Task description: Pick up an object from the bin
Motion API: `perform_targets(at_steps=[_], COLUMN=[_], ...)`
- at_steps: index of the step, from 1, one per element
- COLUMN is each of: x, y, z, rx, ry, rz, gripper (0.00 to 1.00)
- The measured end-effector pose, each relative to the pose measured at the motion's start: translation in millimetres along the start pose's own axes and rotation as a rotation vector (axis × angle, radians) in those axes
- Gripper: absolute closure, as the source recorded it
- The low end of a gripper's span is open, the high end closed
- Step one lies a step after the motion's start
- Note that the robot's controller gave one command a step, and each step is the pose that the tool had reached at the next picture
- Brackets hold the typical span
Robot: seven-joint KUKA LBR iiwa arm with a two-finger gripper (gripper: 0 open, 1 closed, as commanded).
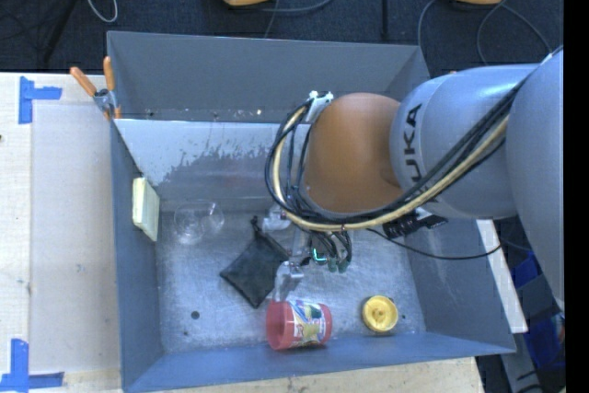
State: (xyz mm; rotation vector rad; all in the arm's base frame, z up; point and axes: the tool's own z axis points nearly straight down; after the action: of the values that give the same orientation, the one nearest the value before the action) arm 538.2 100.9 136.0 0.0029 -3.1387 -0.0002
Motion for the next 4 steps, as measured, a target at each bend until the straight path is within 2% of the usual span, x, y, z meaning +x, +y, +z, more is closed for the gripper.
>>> perform_targets(at_steps=[1,2,4], x=[-0.5,-13.2,-13.2], y=[-0.4,6.4,6.4], z=[-2.4,58.5,58.5], rx=[0.000,-0.005,-0.005], ry=[-0.002,-0.025,-0.025], rz=[0.002,0.010,0.011], gripper=[0.00,1.00,1.00])
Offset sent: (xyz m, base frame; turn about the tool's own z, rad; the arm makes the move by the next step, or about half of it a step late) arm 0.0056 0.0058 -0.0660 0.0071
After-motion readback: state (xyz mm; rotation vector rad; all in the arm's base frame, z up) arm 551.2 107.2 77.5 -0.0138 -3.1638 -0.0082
